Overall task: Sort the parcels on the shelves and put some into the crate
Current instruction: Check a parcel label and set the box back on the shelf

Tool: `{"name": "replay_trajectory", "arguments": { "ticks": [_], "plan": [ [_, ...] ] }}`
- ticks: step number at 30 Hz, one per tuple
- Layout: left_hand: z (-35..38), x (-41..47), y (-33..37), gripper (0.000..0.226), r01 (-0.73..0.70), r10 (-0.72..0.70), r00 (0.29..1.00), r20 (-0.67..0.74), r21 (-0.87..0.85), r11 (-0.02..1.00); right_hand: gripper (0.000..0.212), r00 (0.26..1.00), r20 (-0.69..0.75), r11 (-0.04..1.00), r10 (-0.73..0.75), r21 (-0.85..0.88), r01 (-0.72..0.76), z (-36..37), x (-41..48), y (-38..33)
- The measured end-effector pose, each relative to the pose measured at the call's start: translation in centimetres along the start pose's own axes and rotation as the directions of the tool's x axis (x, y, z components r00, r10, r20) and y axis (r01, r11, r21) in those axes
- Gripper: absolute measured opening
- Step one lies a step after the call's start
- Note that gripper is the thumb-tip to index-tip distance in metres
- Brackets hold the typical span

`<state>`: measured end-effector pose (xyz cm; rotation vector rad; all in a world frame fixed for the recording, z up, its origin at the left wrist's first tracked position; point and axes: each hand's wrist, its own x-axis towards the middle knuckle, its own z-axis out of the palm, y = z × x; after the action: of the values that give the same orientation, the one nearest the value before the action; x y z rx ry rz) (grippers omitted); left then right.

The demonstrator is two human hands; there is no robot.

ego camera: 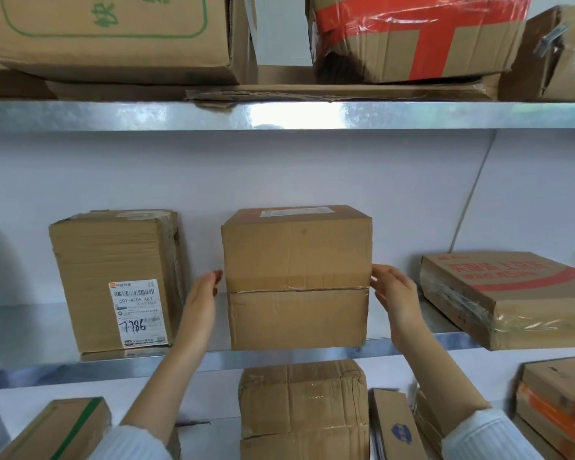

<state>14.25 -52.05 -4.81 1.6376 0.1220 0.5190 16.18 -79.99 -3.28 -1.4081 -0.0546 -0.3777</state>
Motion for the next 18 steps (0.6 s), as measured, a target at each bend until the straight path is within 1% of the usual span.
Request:
{"name": "replay_trajectory", "arguments": {
  "ticks": [1,3,5,7,8,10,11,12,14,16,18],
  "plan": [
    [0.0,0.6,1.2,0.046,0.005,-0.007,1.000,-0.025,-0.061,0.998,0.027,1.000,-0.023,1.000,0.000,0.026,0.001,0.0,0.4,-0.8],
    [0.2,2.1,4.3,0.050,0.027,-0.037,0.998,-0.040,-0.227,0.974,0.030,0.998,-0.057,0.998,0.016,0.069,-0.012,0.4,1.2,-2.5],
    [0.5,3.8,7.4,0.051,0.066,-0.077,0.997,-0.024,-0.312,0.948,0.035,0.999,-0.032,0.998,0.006,0.068,-0.004,1.3,1.8,-4.0],
    [0.8,5.1,9.9,0.053,0.138,-0.130,0.990,0.044,-0.317,0.938,0.040,1.000,0.011,1.000,0.000,-0.016,0.001,2.3,2.3,-5.1],
    [0.9,5.7,10.7,0.054,0.194,-0.172,0.980,0.098,-0.304,0.933,0.047,1.000,0.024,0.998,0.002,-0.071,0.000,2.8,2.5,-5.5],
    [1.1,5.9,11.7,0.052,0.301,-0.254,0.945,0.205,-0.253,0.919,0.058,1.000,0.026,0.990,0.013,-0.140,-0.009,3.4,2.9,-5.7],
    [1.2,5.9,11.9,0.049,0.336,-0.282,0.930,0.235,-0.232,0.913,0.059,0.999,0.025,0.988,0.023,-0.154,-0.019,3.5,3.0,-5.8],
    [1.3,6.1,11.7,0.044,0.357,-0.303,0.920,0.247,-0.216,0.909,0.056,0.999,0.027,0.987,0.040,-0.158,-0.035,3.5,3.1,-5.9],
    [1.5,6.1,11.1,0.034,0.367,-0.313,0.915,0.255,-0.207,0.907,0.041,0.996,0.043,0.986,0.073,-0.151,-0.065,3.0,3.3,-6.1],
    [1.8,5.9,10.5,0.026,0.347,-0.283,0.918,0.280,-0.216,0.912,0.027,0.994,0.072,0.987,0.078,-0.146,-0.067,2.4,3.3,-6.5],
    [2.2,5.5,9.9,0.025,0.318,-0.256,0.927,0.274,-0.213,0.924,0.020,0.992,0.099,0.989,0.074,-0.135,-0.061,1.7,3.2,-6.7]
  ]
}}
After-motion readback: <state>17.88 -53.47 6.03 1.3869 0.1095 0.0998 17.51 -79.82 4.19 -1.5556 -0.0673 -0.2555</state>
